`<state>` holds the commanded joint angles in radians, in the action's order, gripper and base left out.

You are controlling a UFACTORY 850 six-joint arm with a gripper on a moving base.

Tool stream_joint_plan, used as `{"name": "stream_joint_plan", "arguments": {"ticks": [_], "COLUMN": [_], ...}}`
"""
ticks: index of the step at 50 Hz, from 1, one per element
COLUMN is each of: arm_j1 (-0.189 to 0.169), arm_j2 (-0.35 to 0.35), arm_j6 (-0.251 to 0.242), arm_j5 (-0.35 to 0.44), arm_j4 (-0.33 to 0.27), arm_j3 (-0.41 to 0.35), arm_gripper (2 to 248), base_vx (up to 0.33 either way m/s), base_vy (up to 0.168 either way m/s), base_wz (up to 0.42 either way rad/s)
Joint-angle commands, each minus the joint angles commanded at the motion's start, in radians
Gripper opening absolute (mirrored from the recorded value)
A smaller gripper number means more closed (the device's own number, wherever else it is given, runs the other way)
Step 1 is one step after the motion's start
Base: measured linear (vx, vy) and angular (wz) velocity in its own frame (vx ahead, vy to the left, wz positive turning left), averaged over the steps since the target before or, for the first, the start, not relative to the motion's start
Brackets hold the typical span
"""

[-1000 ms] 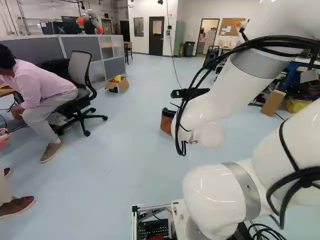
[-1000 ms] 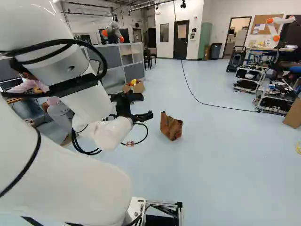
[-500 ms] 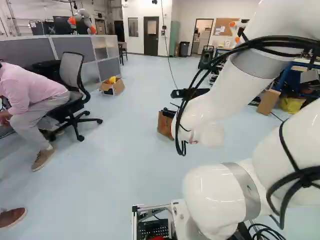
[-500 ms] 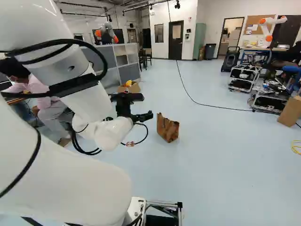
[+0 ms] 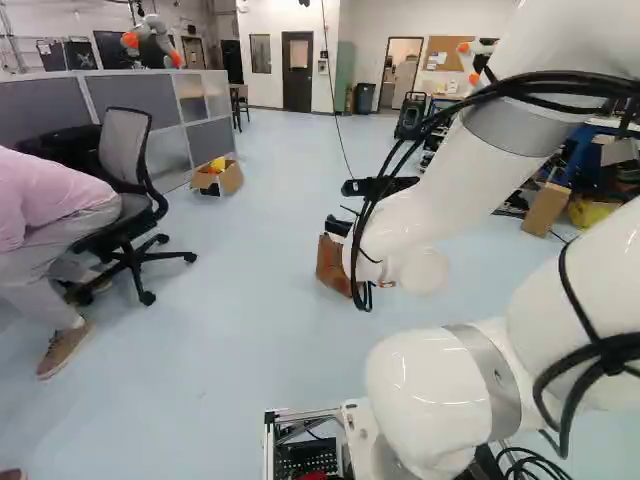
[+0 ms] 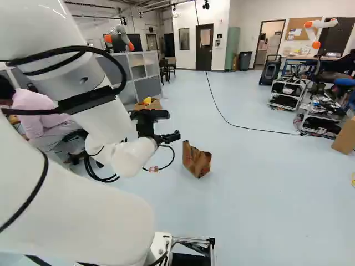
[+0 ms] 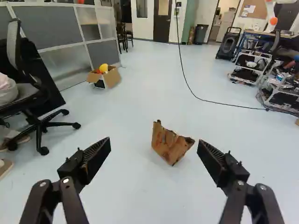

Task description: Pick up the grocery bag from the ground

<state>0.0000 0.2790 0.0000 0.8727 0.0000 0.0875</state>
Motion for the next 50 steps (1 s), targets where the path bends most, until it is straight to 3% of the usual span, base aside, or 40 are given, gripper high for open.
{"name": "stream_joint_plan", "arguments": {"ticks": [26,50], "arm_j1": [0.000,0.000], "arm_j2": [0.000,0.000], "arm_j6": [0.000,0.000], "arm_j5": [0.000,0.000], "arm_j4": [0.000,0.000], "arm_j3": [0.000,0.000], "arm_gripper": [247,247], "base_vx": [0.273,0.291], "base_vy": [0.084,-0.036], "base_wz": [-0.027,-0.213]}}
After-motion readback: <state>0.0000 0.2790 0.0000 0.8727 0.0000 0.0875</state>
